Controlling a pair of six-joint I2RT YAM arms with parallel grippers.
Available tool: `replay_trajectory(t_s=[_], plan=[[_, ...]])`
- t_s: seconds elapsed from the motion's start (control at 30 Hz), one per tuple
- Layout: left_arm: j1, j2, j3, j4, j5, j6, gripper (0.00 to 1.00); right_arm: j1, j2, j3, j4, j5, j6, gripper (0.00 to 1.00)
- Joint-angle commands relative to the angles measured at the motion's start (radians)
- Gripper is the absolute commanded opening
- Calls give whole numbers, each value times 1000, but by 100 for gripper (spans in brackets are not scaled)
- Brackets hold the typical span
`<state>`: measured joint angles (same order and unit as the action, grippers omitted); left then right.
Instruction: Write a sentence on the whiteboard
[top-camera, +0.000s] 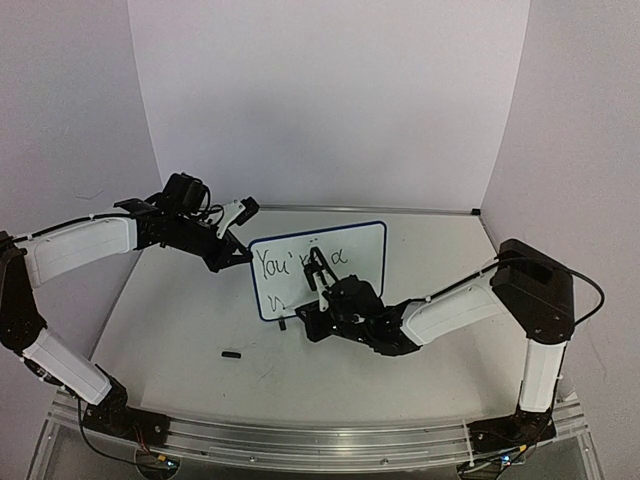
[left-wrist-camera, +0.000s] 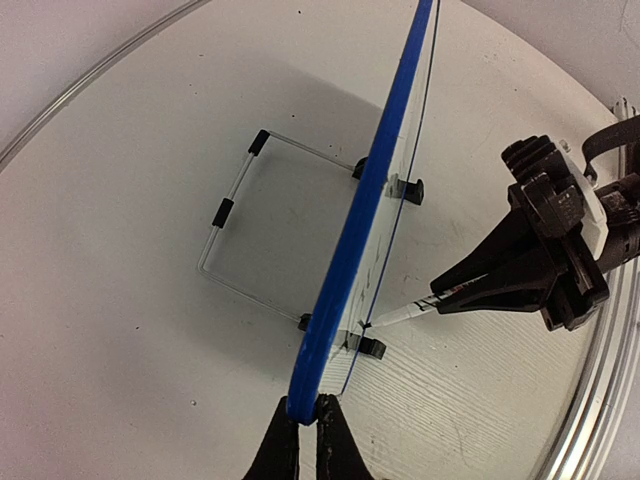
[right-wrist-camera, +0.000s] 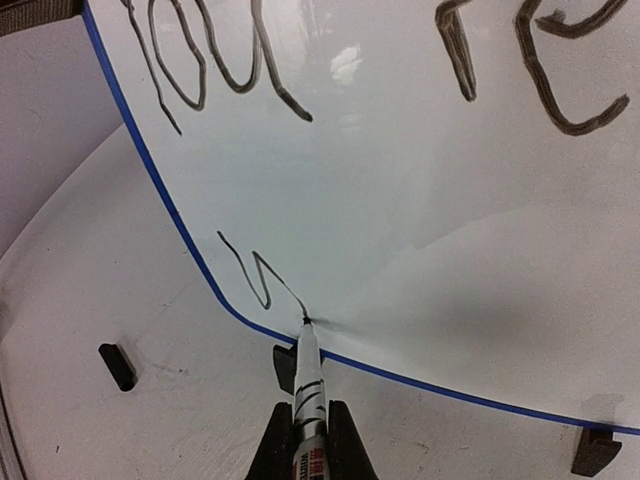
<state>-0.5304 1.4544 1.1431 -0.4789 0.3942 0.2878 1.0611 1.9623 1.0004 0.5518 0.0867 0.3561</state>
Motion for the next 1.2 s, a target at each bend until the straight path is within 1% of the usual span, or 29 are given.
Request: replay_trajectory(t_s=[0.0, 0.53, 0.83, 1.0, 1.17], plan=[[-1, 31, -2, -48, -84, 30, 0, -5, 12, 26, 9, 36, -8, 0], [0, 28, -1, -50, -86, 30, 0, -4, -106, 30, 4, 104, -58, 0], [0, 27, -1, -52, -86, 31, 0, -5, -110, 28, 1, 104, -59, 0], [1, 29, -1, -50, -87, 31, 0, -5, -114, 18, 1, 74, -58, 0], [0, 29, 0, -52, -89, 31, 0, -4, -143, 1, 2, -16, -79, 0]])
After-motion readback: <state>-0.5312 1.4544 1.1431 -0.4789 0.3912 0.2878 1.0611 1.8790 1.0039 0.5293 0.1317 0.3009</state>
